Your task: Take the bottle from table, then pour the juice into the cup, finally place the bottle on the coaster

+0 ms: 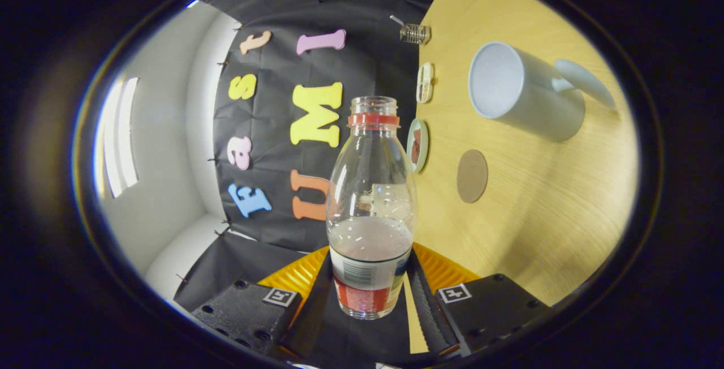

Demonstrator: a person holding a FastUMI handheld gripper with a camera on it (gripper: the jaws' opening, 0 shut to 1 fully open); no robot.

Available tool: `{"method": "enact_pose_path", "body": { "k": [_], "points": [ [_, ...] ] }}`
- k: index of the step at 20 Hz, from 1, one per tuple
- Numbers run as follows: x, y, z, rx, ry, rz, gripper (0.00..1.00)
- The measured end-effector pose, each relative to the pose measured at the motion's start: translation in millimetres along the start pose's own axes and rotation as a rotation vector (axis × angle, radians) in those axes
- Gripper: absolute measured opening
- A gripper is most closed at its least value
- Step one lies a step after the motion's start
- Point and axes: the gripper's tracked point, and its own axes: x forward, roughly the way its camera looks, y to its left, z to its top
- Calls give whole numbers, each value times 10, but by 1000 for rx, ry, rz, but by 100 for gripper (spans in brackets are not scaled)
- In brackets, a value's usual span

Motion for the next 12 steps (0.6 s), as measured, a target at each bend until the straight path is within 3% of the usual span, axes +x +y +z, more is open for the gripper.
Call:
{"method": "enact_pose_path", "body": {
  "k": [12],
  "points": [
    [58,39,157,140,-40,29,76]
  ]
}}
